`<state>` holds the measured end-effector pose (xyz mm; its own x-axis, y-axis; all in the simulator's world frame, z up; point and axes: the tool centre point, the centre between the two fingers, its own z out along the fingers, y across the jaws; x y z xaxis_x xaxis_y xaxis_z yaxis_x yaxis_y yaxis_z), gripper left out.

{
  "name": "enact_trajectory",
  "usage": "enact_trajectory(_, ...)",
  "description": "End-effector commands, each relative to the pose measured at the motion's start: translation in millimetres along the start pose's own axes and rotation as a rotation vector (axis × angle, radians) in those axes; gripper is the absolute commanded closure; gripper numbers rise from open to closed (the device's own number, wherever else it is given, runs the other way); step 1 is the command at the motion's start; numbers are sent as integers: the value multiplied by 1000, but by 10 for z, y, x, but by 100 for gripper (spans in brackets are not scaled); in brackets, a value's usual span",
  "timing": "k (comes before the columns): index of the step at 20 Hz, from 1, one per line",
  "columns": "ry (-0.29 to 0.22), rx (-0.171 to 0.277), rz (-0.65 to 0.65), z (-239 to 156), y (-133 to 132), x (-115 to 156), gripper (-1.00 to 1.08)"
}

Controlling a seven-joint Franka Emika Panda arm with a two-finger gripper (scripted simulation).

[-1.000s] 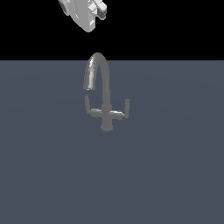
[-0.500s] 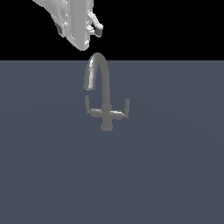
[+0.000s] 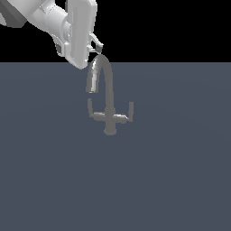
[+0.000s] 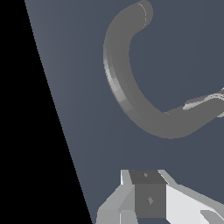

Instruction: Turn on the faucet by rotating a designated handle.

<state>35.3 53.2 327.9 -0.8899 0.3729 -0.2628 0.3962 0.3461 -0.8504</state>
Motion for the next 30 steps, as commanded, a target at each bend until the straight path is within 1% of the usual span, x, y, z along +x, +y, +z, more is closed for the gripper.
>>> enact_trajectory(1, -14, 20, -75, 4, 130, -14, 108)
enact_trajectory(9, -46, 86, -307, 36, 545, -28, 108)
enact_trajectory(16, -61, 147, -505, 90, 908, -6, 108)
enact_trajectory(23, -62, 209, -700, 171, 1267, 47, 108)
enact_trajectory(30, -50, 273, -888, 279, 1611, 131, 108)
